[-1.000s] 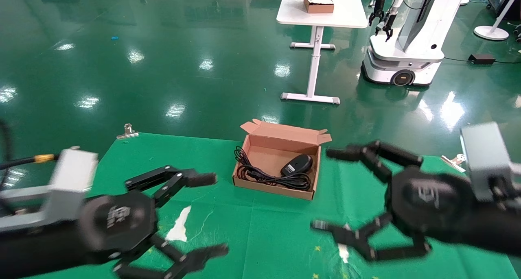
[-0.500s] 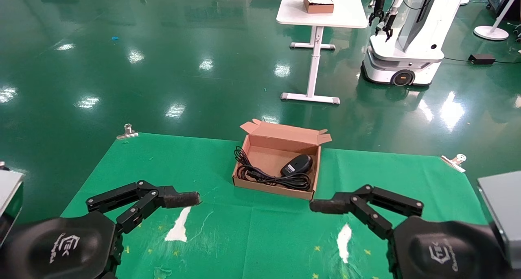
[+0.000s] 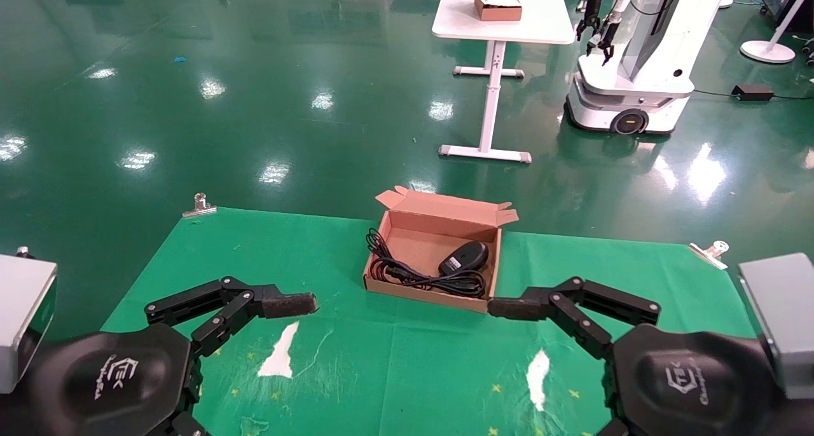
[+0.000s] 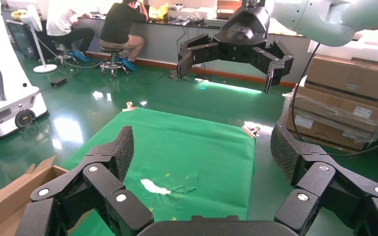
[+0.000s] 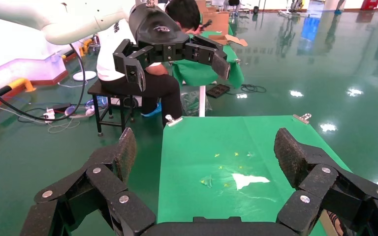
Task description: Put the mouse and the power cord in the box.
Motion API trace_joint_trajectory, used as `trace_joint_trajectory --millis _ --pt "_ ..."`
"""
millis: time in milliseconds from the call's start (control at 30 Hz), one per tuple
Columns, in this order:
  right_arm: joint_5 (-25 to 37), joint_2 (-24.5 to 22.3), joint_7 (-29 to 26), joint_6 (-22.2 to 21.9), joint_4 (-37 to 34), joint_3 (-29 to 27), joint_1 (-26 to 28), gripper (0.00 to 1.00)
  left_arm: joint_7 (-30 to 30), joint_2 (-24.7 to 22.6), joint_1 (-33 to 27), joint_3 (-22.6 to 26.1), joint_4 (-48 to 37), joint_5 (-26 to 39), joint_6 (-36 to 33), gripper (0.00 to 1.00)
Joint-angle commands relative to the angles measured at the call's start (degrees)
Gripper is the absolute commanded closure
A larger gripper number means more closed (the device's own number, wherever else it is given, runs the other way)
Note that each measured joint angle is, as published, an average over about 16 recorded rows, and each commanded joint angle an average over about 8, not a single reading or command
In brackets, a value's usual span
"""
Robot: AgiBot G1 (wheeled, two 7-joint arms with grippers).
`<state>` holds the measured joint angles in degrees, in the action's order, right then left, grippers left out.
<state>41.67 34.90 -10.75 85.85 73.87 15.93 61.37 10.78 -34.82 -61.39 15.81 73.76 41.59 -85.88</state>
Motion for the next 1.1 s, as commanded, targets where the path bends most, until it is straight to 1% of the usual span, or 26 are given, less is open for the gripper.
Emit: trace_joint_trajectory --millis 33,1100 --pt "0.1 0.0 0.1 -0.1 -0.1 0.0 0.1 0.0 0.0 -0.1 -0.1 0.1 -0.1 0.1 0.1 0.0" --pt "0.3 0.2 0.2 -0.3 -0.6 0.1 0.3 0.0 -0.1 -0.3 -0.3 0.4 -0.4 0.5 0.4 0.0"
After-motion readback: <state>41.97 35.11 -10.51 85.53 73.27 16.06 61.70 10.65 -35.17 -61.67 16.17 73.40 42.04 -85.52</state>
